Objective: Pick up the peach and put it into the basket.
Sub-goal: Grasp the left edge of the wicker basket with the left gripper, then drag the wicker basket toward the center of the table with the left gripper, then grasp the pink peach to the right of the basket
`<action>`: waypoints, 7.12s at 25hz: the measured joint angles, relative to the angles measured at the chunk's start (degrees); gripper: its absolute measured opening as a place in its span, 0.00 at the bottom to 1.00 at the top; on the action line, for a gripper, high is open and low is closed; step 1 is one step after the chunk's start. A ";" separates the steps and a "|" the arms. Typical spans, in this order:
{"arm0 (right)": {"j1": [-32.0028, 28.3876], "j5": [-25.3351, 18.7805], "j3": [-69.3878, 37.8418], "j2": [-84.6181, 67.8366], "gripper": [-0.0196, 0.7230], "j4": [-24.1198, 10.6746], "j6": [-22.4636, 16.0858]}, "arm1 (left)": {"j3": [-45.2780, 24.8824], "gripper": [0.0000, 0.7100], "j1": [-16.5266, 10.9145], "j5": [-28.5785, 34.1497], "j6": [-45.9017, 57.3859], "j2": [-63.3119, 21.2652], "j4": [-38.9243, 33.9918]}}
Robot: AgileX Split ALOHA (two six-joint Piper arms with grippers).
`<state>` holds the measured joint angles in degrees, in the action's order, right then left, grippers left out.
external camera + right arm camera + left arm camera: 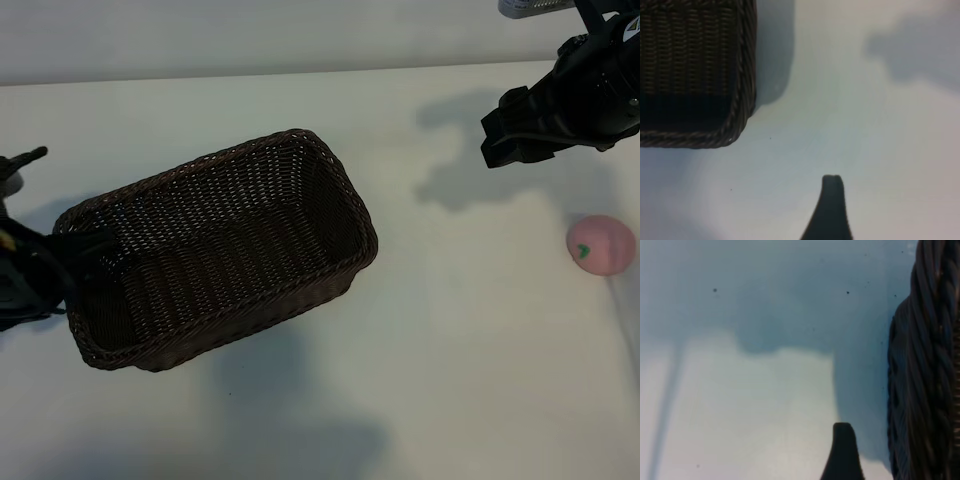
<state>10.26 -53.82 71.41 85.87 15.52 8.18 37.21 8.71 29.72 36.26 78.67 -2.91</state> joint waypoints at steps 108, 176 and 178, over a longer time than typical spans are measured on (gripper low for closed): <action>0.00 0.14 0.00 0.00 0.82 -0.37 -0.03 | 30.35 0.23 2.06 2.25 -46.88 32.65 35.05; 0.00 0.62 0.00 0.00 0.82 -0.37 -0.14 | 30.84 0.88 -17.59 26.03 -40.46 -8.28 9.54; 0.00 0.62 0.00 0.00 0.82 -0.37 -0.14 | 30.84 0.87 -17.59 27.57 -42.16 -12.33 10.73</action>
<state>10.26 -53.20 71.41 85.87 15.16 8.04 68.05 -8.89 57.29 -5.90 66.34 7.81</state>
